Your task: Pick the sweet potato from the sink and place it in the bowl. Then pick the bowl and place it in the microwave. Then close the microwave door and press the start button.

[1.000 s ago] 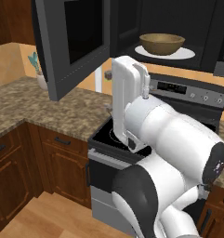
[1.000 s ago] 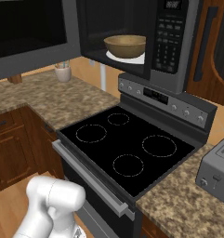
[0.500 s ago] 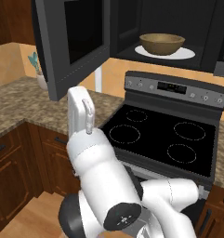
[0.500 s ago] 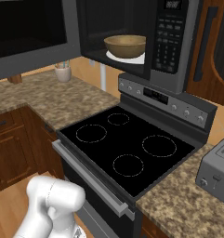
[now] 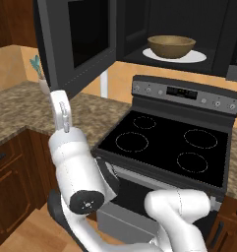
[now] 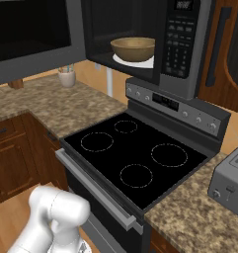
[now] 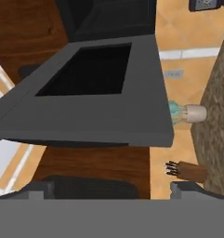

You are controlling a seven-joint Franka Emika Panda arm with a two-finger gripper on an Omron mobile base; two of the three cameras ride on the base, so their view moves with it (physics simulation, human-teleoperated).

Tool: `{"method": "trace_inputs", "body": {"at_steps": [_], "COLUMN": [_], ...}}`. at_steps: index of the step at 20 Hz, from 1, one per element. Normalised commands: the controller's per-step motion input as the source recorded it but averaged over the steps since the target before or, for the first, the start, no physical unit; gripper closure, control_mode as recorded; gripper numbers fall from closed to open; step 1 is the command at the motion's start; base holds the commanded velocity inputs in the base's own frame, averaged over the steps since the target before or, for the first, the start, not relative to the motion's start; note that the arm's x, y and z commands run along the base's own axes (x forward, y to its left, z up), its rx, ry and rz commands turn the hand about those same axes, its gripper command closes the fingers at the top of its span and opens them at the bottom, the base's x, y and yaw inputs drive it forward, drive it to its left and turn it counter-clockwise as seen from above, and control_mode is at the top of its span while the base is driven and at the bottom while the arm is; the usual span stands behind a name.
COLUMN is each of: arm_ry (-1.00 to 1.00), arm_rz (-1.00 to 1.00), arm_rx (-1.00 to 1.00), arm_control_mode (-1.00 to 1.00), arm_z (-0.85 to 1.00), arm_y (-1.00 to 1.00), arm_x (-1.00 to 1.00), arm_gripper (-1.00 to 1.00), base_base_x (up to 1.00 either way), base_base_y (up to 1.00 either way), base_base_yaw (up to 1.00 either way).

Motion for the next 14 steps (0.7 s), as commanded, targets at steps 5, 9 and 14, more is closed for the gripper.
{"method": "trace_inputs", "body": {"at_steps": [5,9,14], "arm_ry": [-0.02,-0.01,0.0], "arm_rz": [-0.18,-0.16,-0.01], "arm_rx": [0.03,0.03,0.05], "arm_control_mode": [-1.0,-1.0,-1.0], "arm_z": [-0.15,-0.17,-0.16], "arm_y": [0.61,0.62,0.16], "arm_x": [0.61,0.57,0.75], "arm_gripper": [-1.0,-1.0,-1.0], "base_base_x": [0.0,0.0,0.0], "base_base_y": [0.0,0.0,0.0], "base_base_yaw": [0.0,0.0,0.0]}}
